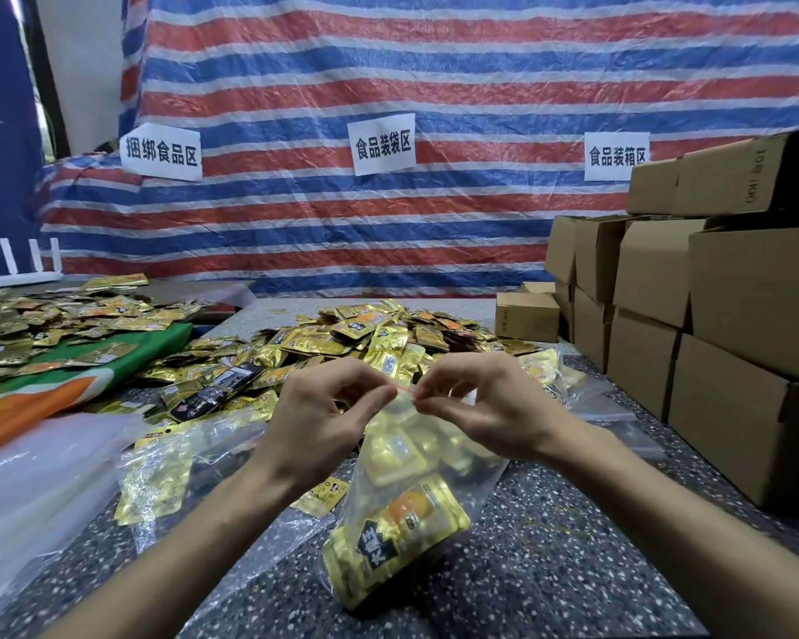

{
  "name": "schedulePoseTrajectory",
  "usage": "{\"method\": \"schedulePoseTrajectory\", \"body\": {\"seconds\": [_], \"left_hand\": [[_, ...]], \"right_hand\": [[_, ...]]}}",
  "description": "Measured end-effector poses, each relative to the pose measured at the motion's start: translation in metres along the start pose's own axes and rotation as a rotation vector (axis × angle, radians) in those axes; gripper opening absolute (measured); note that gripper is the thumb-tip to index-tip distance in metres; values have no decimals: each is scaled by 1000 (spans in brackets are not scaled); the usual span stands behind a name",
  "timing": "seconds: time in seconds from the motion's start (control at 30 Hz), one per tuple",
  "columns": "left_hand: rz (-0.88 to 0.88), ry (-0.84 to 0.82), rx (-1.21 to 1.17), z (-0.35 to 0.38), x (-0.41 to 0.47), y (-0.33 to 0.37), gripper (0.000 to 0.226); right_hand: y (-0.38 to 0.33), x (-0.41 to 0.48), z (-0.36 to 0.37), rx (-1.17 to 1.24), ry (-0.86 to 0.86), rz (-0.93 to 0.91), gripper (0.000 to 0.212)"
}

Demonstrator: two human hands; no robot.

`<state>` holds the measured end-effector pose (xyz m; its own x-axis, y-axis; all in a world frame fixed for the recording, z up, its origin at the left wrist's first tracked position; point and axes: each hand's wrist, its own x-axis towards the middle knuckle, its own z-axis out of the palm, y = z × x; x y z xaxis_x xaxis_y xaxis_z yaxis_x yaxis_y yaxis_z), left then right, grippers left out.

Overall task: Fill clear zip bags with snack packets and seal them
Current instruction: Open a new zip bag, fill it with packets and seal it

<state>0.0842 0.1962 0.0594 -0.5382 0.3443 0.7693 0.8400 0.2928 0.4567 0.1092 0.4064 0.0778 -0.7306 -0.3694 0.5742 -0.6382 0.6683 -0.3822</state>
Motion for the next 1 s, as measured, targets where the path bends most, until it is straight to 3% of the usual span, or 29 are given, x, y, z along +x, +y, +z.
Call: {"method": "schedulePoseTrajectory", "body": {"seconds": [0.27,0.5,0.7,1.0], "left_hand": [[19,-72,-57,1,0,-2,8],[-29,35,-70,8,-2,-2,7],[-122,100,-116,14,-3,-4,29],[-188,144,-179,2,-5,-22,13]], "right_hand": [[-3,-1,3,-4,37,8,2],[-7,6,5,-35,30,-17,8],[3,-4,0,-53,40,10,9],[27,-33,-15,-94,-47,124,4]]}}
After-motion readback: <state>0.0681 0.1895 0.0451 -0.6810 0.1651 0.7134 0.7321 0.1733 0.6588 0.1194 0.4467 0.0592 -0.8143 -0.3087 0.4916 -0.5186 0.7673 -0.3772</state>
